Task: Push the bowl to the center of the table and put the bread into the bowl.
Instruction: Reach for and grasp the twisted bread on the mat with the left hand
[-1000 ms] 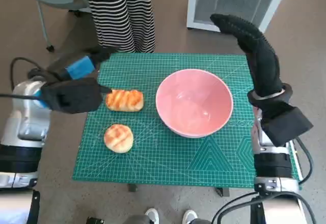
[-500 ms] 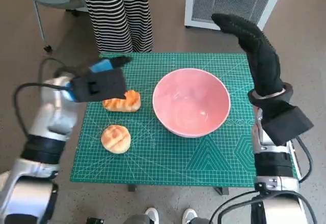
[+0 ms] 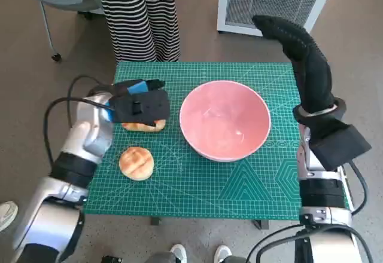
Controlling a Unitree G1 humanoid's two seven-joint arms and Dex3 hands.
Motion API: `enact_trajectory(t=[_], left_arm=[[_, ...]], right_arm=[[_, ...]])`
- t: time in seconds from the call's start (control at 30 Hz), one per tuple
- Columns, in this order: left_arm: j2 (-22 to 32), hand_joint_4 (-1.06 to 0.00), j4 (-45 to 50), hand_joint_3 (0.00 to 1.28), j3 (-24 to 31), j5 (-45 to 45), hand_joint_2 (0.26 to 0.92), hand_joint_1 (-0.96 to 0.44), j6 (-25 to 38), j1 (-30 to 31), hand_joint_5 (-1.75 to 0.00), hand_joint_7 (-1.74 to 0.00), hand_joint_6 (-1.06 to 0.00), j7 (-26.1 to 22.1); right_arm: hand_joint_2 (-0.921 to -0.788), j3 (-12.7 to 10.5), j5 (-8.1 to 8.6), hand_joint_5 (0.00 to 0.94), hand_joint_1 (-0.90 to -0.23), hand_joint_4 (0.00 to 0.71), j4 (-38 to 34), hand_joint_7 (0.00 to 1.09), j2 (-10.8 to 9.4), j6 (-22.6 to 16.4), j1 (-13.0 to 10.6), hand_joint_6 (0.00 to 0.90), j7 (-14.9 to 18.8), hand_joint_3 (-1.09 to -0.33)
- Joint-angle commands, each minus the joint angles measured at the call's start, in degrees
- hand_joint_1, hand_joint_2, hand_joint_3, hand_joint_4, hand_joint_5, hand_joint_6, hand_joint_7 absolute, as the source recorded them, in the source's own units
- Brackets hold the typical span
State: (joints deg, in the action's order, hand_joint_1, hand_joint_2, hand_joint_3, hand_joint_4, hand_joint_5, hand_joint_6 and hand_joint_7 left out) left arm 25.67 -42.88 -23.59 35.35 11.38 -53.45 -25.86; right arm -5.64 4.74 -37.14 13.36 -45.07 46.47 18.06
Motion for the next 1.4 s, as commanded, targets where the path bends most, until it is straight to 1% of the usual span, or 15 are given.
enact_trajectory(t=[0.03,0.4,0.67,0.97,1.2,1.27,1.3,1.33,1.37,1.4], left_arm=[[-1.42,-0.15,-6.43,0.01,-1.2,0.61,0.719,-0.39,-1.79,-2.81,0.0,0.0,-0.24,1.79],[-4.08,-0.14,-21.47,0.0,-3.28,1.08,0.719,-0.37,-5.12,-6.88,0.0,0.0,-0.24,5.52],[-5.19,-0.13,-27.97,0.0,-4.82,1.84,0.72,-0.36,-5.51,-8.6,0.0,0.0,-0.24,7.86],[-6.14,-0.14,-30.89,0.0,-6.35,2.66,0.71,-0.23,-4.38,-9.41,0.0,0.0,-0.24,8.94],[-7.12,-0.18,-32.18,0.0,-7.22,3.51,0.706,-0.1,-3.27,-9.24,-0.01,-0.01,-0.26,10.76],[-7.41,-0.21,-32.44,0.0,-7.5,3.69,0.713,-0.08,-3.12,-9.03,-0.02,-0.02,-0.29,12.1],[-7.51,-0.26,-32.5,0.01,-7.61,3.74,0.722,-0.06,-3.08,-8.94,-0.04,-0.03,-0.31,12.68],[-7.64,-0.28,-32.55,0.01,-7.76,3.89,0.725,-0.05,-3.23,-8.58,-0.04,-0.03,-0.33,14.11],[-7.73,-0.41,-32.62,0.02,-7.88,3.98,0.742,-0.03,-3.36,-8.32,-0.09,-0.05,-0.37,15.15],[-7.77,-0.5,-32.69,0.02,-8.16,4.28,0.754,-0.02,-3.78,-7.84,-0.09,-0.04,-0.41,16.83]], right_arm=[[-0.921,-0.21,0.51,0.004,-0.781,0.292,-0.45,0.73,0.31,0.1,-0.51,-0.001,0.15,-0.826],[-0.921,-0.69,0.67,0.006,-0.78,0.296,-0.45,0.74,0.75,-0.14,-0.66,-0.001,0.2,-0.82],[-0.921,-0.8,0.68,0.006,-0.782,0.297,0.13,0.74,0.96,-0.17,-1.08,-0.001,0.15,-0.819],[-0.921,-1.1,1.14,0.008,-0.787,0.3,0.84,0.74,1.32,0.07,-1.47,0.003,0.31,-0.813],[-0.921,-1.15,1.37,0.011,-0.787,0.306,1.55,0.74,1.36,0.18,-1.96,0.006,0.2,-0.81],[-0.921,-1.14,1.41,0.011,-0.788,0.307,1.7,0.74,1.38,0.25,-1.99,0.006,0.15,-0.81],[-0.921,-1.13,1.43,0.011,-0.788,0.307,1.77,0.74,1.39,0.27,-2.01,0.006,0.14,-0.81],[-0.921,-1.12,1.44,0.011,-0.788,0.308,1.93,0.74,1.41,0.25,-2.12,0.006,0.12,-0.81],[-0.921,-1.11,1.46,0.011,-0.788,0.308,2.08,0.74,1.43,0.24,-2.22,0.006,0.1,-0.81],[-0.921,-1.09,1.46,0.011,-0.788,0.308,2.29,0.74,1.45,0.24,-2.34,0.007,0.07,-0.81]])
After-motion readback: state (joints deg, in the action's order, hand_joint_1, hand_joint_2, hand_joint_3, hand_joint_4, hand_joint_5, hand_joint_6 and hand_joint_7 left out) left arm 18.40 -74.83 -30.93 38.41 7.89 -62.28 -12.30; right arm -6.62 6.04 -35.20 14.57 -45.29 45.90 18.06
